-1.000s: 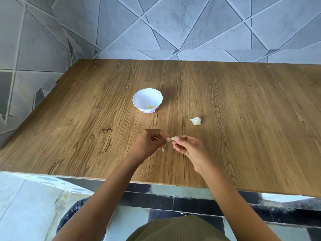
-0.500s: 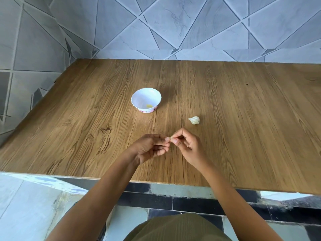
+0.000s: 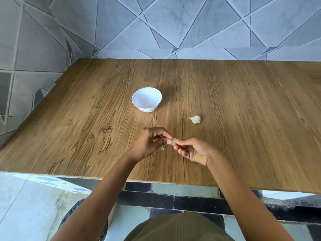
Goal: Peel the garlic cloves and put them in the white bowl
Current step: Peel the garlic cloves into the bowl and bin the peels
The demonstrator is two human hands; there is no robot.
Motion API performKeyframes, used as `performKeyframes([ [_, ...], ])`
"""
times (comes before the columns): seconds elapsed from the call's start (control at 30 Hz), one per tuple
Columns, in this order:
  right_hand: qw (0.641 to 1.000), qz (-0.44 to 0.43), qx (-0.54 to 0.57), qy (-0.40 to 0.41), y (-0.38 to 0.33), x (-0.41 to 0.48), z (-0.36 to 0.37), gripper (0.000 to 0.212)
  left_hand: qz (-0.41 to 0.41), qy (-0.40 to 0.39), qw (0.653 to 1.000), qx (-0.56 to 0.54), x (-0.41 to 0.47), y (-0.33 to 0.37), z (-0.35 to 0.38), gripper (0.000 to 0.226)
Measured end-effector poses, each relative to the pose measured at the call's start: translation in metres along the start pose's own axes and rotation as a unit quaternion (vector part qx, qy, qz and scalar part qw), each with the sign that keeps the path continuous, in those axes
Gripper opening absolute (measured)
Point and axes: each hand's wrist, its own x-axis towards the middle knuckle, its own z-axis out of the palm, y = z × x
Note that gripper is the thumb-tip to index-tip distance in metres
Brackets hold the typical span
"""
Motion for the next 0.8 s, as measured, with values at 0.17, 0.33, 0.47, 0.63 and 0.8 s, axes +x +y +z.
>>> performKeyframes([
  [0.17, 0.999, 0.021, 0.041, -0.008, 0.002, 0.001, -0.001, 0.012, -0.033, -0.022, 0.990, -0.136, 0.001, -0.007, 0.002, 0.011],
  [0.33, 0.998, -0.001, 0.060, 0.010, 0.008, 0.003, 0.003, 0.013, -0.099, -0.008, 0.971, -0.217, 0.000, -0.012, 0.005, 0.012],
  [0.47, 0.997, -0.022, 0.057, 0.040, 0.011, 0.005, 0.006, 0.011, -0.131, 0.002, 0.963, -0.235, 0.000, -0.014, 0.006, 0.010],
  [0.63, 0.997, -0.028, 0.058, 0.048, 0.013, 0.007, 0.012, 0.014, -0.116, 0.010, 0.968, -0.224, -0.001, -0.014, 0.007, 0.009],
  [0.8, 0.998, -0.025, 0.041, 0.044, 0.012, 0.007, 0.016, 0.020, -0.102, 0.013, 0.970, -0.219, -0.003, -0.014, 0.008, 0.009],
])
